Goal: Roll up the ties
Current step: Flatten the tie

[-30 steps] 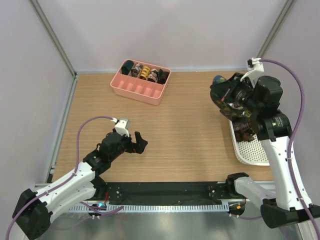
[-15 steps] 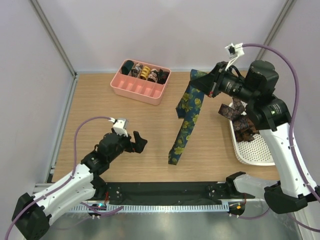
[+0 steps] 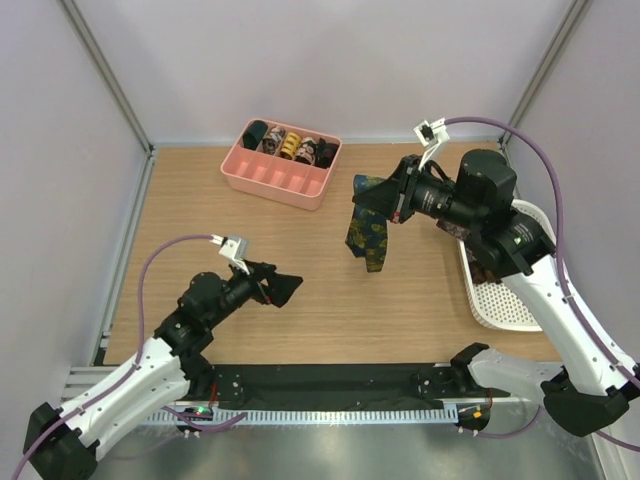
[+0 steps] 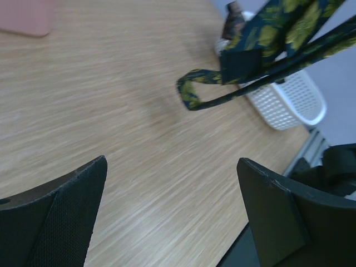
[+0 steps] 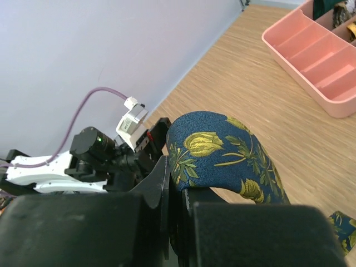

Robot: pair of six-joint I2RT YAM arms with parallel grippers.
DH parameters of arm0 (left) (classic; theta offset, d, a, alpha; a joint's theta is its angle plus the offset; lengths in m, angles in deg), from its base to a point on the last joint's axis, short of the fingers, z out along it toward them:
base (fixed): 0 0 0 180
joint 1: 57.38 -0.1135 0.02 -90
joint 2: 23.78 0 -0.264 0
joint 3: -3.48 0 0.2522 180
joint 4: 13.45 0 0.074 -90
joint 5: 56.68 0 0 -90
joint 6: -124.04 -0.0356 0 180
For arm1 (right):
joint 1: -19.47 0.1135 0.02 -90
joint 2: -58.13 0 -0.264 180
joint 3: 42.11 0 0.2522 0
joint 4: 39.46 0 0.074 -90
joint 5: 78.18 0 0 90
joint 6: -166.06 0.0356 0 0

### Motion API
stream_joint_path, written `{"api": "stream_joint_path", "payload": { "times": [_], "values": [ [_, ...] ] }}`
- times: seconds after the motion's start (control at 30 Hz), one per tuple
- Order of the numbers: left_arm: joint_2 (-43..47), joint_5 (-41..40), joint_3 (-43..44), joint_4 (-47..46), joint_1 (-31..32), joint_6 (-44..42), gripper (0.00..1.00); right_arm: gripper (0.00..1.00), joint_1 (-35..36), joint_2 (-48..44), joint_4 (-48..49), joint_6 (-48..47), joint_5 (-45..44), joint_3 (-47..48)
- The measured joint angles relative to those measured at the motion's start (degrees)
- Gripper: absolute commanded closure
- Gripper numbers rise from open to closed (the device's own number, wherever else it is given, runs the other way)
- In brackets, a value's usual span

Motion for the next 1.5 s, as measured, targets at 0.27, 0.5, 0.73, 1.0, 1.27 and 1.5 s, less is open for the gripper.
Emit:
{"api": "stream_joint_path", "payload": {
  "times": [0.27,0.5,0.73,1.0,1.27,1.5],
  "values": [
    [-4.87,8.9,-4.87,-24.79,0.0,0.87,0.0,0.99,5.16,0.63,3.17,3.39,-4.85,3.43],
    [-18.84,13.11,-5.03,-42.34,1.49,0.09,0.0,0.99,7.67,2.29,5.27,6.8,-7.61,6.82],
    [-24.98,20.02,-3.61,-51.65,5.53,-2.75,0.0,0.99,8.5,3.63,5.95,9.44,-7.8,11.3],
    [-26.23,23.41,0.94,-55.78,8.9,-5.88,0.0,0.99,8.61,5.22,6.21,10.95,-6.67,14.64],
    [-29.49,21.9,4.37,-54.38,11.15,-11.1,0.0,0.99,8.68,6.27,6.14,12.2,-5.77,15.04],
    [-31.76,16.17,7.15,-50.03,13.97,-16.5,0.18,0.99,8.68,6.27,6.6,12.46,-5.2,15.23]
  ]
}}
